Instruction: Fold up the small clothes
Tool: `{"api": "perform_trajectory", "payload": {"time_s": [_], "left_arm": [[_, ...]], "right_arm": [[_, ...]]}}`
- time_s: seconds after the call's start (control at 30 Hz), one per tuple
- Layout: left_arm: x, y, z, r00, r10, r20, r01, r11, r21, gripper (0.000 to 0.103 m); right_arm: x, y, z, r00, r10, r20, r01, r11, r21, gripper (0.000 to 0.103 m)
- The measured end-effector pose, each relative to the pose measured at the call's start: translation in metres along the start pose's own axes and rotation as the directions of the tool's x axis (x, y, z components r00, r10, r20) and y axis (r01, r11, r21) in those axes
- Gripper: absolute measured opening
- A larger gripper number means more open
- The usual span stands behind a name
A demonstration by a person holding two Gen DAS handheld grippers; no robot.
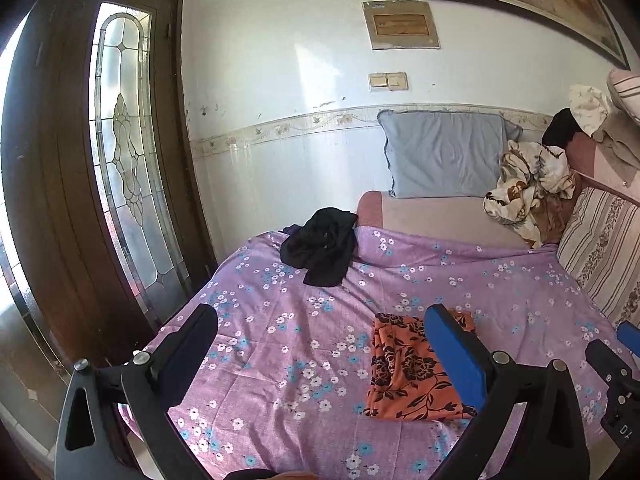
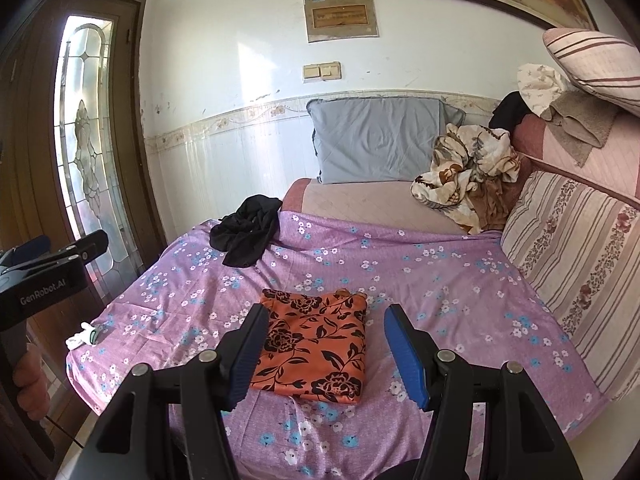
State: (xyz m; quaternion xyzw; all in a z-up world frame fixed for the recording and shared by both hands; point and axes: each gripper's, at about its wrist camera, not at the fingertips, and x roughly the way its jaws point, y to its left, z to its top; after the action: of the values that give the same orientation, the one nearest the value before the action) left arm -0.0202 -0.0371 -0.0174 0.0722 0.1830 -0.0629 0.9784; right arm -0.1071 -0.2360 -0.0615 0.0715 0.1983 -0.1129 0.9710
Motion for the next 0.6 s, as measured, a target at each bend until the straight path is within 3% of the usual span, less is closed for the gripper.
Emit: {"api": "perform_trajectory", "payload": {"time_s": [0.6], "left_arm": [[0.025, 0.012, -0.001, 0.999, -0.008, -0.039, 0.006, 0.999, -0.048, 0.103]], "right_arm": [[0.024, 0.010, 0.004, 0.999, 0.014, -0.034, -0.015, 0.999, -0.039, 0.064]]}}
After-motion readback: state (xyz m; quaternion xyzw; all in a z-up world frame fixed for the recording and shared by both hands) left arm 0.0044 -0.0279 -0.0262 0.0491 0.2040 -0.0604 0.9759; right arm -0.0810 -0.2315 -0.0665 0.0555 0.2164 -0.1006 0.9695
